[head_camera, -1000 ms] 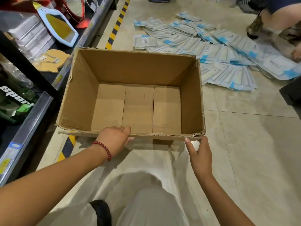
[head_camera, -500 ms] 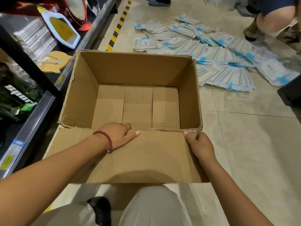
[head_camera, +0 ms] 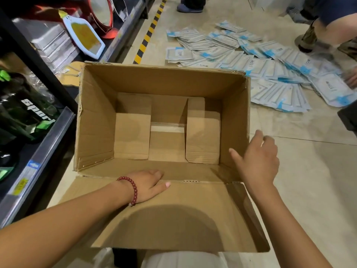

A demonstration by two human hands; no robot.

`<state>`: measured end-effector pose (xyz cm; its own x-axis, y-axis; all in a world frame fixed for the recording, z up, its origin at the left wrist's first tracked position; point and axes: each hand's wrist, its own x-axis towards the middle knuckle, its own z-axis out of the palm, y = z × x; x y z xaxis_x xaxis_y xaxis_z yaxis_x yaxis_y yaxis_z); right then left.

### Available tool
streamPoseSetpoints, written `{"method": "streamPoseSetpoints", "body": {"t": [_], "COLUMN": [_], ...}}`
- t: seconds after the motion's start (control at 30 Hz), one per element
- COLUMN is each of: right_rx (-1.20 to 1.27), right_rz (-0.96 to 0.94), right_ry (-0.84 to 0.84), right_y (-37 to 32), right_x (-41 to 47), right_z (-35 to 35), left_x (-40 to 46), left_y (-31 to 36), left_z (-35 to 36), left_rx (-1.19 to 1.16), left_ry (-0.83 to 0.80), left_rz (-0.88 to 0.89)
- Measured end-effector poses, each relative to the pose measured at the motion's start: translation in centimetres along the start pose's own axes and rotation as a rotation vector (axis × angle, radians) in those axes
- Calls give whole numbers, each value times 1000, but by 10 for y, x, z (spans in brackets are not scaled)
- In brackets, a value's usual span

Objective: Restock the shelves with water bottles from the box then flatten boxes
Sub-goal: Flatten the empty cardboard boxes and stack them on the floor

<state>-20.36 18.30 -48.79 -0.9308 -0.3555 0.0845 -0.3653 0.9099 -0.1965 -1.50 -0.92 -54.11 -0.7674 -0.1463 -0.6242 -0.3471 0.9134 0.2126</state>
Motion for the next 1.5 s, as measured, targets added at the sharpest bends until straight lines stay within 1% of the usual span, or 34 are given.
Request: {"method": "streamPoseSetpoints", "body": {"t": [0.07, 0.13, 0.2, 0.23, 0.27, 0.3, 0.37, 0.4, 0.43, 0.47, 0.5, 0.53, 0.57, 0.63, 0.7, 0.73, 0.77, 0.8, 0.9, 0.97, 1.03, 1.07, 1.1, 1.2, 1.23, 1.27, 1.33, 1.4, 1.43, 1.5], "right_rx": [153, 371, 508, 539, 559, 573, 589, 592, 593, 596, 608, 622, 638, 676, 736, 768, 798, 822, 869, 903, 934, 947, 954, 925, 912, 902, 884, 881, 896, 956], "right_rz": [47, 112, 180, 216, 242, 255, 267, 273, 277, 279, 281, 281, 281, 288, 308, 321, 335, 347, 392, 399, 393, 395, 403, 431, 429, 422, 402, 363, 346, 307], "right_ry": [-30, -59, -10, 34, 74, 103, 125, 126, 123, 120, 121, 129, 143, 170, 196, 215, 236, 257, 324, 362, 379, 367, 334, 165, 109, 63, 0, -10, 19, 129], "right_y": [-5, -9, -10, -9, -9, -10, -10, -10, -10, -9, -8, -7, -5, -3, -1, 0, 0, -1, -6, -12, -23, -29, -32, -30, -26, -21, -12, -6, -5, -6], "right_x": [16, 25, 25, 23, 22, 20, 19, 19, 17, 15, 12, 9, 6, 0, -2, -2, -1, 1, 7, 11, 17, 21, 27, 42, 44, 44, 43, 41, 39, 38], "right_z": [6, 15, 27, 32, 36, 38, 40, 39, 39, 39, 40, 40, 42, 44, 45, 44, 45, 44, 46, 48, 48, 48, 50, 62, 66, 69, 71, 68, 64, 51], "left_x": [-3, -3, -4, -6, -9, -11, -15, -15, -14, -14, -14, -16, -17, -20, -22, -22, -21, -19, -15, -10, -4, 2, 8, 21, 25, 27, 30, 31, 32, 32], "left_y": [3, 3, 3, 3, 5, 6, 5, 2, -3, -7, -11, -15, -20, -29, -37, -40, -42, -44, -44, -43, -43, -44, -46, -52, -55, -58, -60, -60, -59, -57], "left_z": [10, 17, 17, 12, 4, -6, -31, -44, -59, -74, -89, -102, -113, -129, -141, -146, -149, -151, -152, -153, -153, -152, -150, -144, -141, -137, -130, -126, -125, -124], "left_rx": [4, 10, 62, 126, 203, 271, 394, 402, 386, 375, 376, 376, 373, 339, 297, 281, 272, 265, 215, 180, 148, 133, 115, 96, 106, 126, 169, 196, 201, 199], "left_ry": [-58, -98, -90, -52, 28, 165, 531, 702, 856, 964, 1035, 1072, 1077, 1009, 962, 959, 980, 1022, 1236, 1339, 1385, 1386, 1341, 1078, 1012, 973, 958, 951, 943, 929], "left_rz": [21, 17, 8, 43, 94, 157, 309, 353, 359, 314, 227, 119, 7, -208, -353, -389, -388, -348, -117, 6, 38, 20, -26, -203, -245, -265, -264, -265, -270, -276]}}
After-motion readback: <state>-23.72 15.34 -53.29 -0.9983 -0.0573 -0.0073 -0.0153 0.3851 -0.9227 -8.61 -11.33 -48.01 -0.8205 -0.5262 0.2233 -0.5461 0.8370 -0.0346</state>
